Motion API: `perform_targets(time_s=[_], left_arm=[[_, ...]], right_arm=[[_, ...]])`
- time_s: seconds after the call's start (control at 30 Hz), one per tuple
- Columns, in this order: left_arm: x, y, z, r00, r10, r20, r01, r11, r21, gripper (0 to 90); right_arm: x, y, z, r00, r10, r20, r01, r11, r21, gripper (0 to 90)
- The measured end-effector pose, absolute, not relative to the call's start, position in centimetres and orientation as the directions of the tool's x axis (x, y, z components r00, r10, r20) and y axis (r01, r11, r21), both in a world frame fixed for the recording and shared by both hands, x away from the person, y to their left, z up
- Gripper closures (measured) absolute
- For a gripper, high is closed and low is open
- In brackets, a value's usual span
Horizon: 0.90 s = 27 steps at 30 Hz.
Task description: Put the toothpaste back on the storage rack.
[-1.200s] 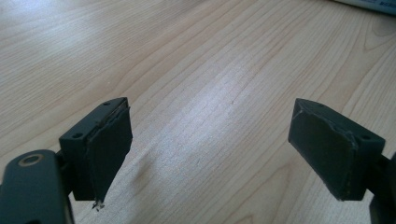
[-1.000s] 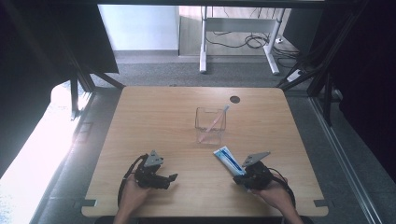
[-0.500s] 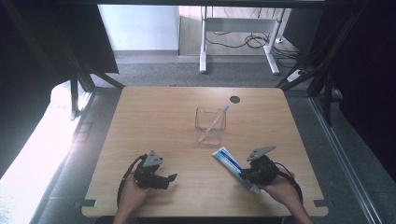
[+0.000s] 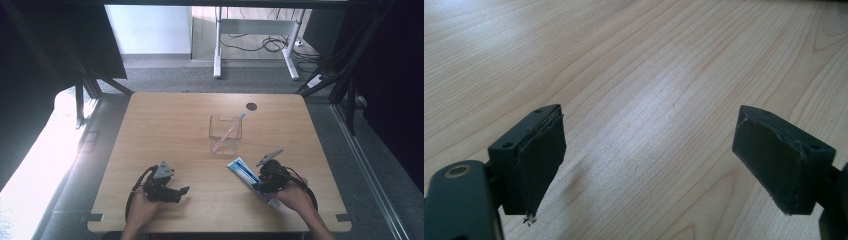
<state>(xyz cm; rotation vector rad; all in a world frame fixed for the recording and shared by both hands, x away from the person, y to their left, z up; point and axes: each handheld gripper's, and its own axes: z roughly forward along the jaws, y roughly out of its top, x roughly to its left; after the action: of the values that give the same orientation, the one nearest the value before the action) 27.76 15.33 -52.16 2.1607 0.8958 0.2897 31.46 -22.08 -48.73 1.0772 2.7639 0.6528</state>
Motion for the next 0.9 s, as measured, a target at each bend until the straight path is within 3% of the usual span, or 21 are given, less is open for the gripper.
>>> perform_targets(time_s=[0.6, 0.73, 0.9], left_arm=[[27.8, 15.2, -52.4, 0.732, 0.677, -0.077, 0.513, -0.473, 0.716, 14.0], [27.9, 15.2, -52.4, 0.732, 0.677, -0.076, 0.514, -0.475, 0.715, 14.0], [27.8, 15.2, -52.4, 0.732, 0.677, -0.074, 0.512, -0.475, 0.716, 14.1]], right_arm=[[33.3, -19.5, -50.0, -0.722, 0.692, 0.011, 0.657, 0.68, 0.324, 47.2], [33.4, -19.3, -50.3, -0.713, 0.701, 0.016, 0.671, 0.675, 0.305, 50.5], [33.3, -19.3, -49.8, -0.715, 0.699, 0.011, 0.668, 0.678, 0.306, 64.9]])
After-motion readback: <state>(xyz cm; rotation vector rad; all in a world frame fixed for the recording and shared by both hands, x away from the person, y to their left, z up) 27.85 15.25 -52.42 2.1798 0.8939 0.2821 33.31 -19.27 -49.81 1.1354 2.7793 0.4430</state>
